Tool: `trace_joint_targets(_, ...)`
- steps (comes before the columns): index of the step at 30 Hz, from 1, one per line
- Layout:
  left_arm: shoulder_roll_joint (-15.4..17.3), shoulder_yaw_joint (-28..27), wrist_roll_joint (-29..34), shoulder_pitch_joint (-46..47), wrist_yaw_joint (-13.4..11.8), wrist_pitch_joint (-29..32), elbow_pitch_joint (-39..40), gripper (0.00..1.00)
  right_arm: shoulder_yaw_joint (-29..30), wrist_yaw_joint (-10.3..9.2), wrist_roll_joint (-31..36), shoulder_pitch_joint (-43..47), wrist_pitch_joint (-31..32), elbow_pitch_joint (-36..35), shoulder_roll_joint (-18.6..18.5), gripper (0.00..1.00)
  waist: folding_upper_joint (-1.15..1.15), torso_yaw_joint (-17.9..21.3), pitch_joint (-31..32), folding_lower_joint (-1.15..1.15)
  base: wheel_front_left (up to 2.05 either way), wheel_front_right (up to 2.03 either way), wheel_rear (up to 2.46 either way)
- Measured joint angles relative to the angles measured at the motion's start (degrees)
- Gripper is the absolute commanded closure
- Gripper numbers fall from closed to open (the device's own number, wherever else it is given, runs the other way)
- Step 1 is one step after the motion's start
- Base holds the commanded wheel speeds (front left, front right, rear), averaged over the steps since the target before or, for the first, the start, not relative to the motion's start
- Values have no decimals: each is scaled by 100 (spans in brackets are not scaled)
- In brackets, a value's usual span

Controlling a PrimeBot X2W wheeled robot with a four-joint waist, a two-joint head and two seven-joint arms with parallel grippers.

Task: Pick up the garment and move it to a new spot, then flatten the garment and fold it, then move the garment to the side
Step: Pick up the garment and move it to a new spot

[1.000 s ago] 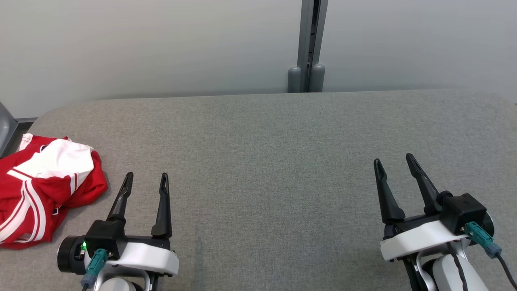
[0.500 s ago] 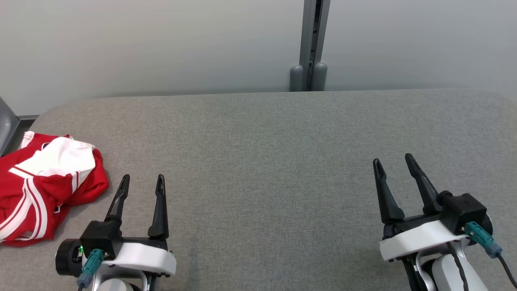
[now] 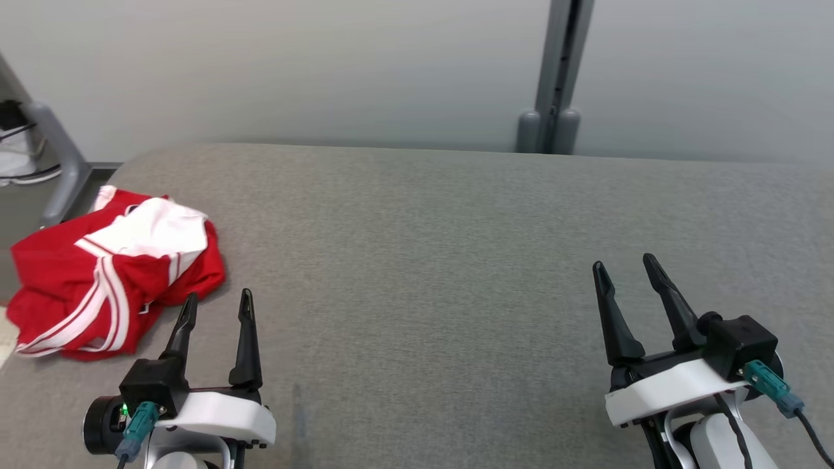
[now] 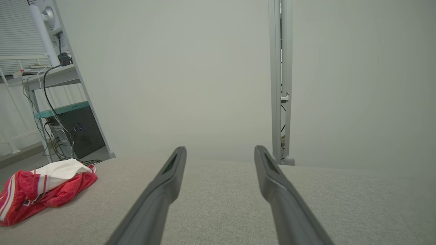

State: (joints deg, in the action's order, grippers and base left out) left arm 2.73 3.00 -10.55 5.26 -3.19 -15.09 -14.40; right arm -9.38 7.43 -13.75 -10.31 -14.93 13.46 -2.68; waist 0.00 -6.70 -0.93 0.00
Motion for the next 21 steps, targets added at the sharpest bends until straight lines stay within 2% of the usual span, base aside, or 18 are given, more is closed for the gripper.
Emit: trace_joint_targets(21, 3, -154, -162, -37, -85, -3, -249, 0, -276, 0, -210, 62, -5, 66, 0, 0, 0, -1746, 81, 0, 0, 0, 0)
